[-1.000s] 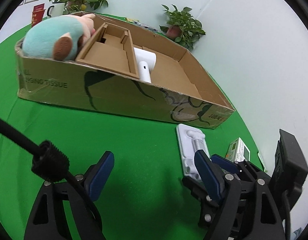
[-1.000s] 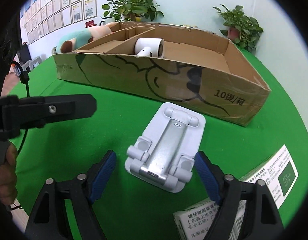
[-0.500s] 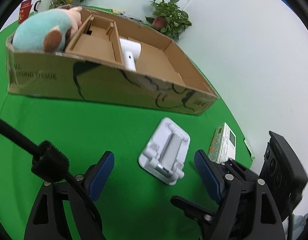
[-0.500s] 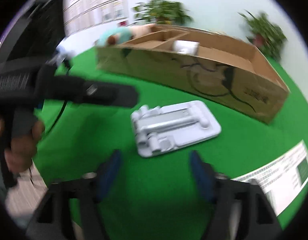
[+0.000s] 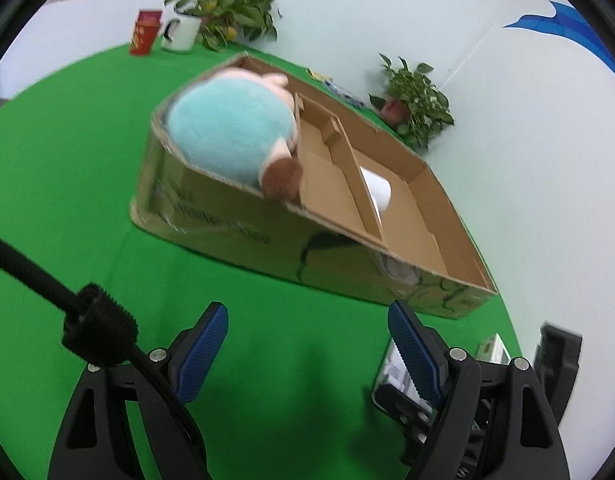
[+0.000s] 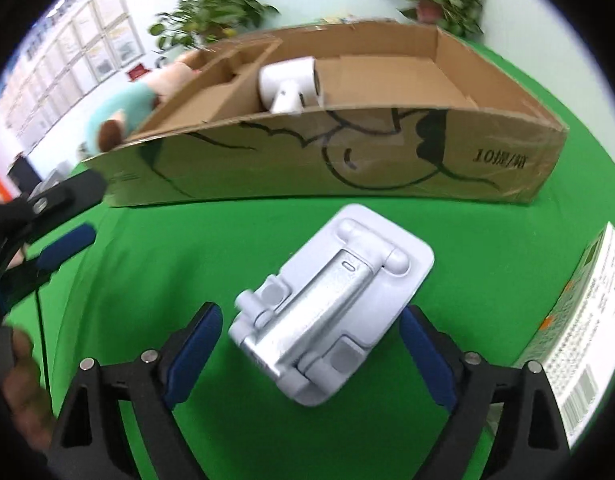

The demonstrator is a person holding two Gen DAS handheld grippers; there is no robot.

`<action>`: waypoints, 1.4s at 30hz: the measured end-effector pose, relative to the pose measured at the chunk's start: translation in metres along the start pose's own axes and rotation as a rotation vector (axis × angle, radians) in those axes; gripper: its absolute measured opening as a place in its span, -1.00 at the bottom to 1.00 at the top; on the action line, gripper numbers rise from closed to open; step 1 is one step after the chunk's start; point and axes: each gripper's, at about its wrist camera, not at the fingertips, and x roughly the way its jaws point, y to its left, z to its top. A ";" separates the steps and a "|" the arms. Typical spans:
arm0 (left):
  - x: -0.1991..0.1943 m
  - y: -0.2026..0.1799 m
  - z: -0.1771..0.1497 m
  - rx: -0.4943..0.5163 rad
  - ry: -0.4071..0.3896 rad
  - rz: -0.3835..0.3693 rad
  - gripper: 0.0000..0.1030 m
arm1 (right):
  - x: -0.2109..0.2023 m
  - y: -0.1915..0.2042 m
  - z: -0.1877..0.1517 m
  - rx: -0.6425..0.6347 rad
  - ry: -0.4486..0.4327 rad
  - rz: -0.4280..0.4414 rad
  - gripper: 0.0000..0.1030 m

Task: Organize objects
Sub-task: 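Move the left tool to the white phone stand and grasp it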

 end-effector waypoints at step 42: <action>0.057 -0.045 -0.045 -0.036 0.281 -0.283 0.40 | -0.018 -0.009 -0.031 -0.283 -0.080 0.168 0.34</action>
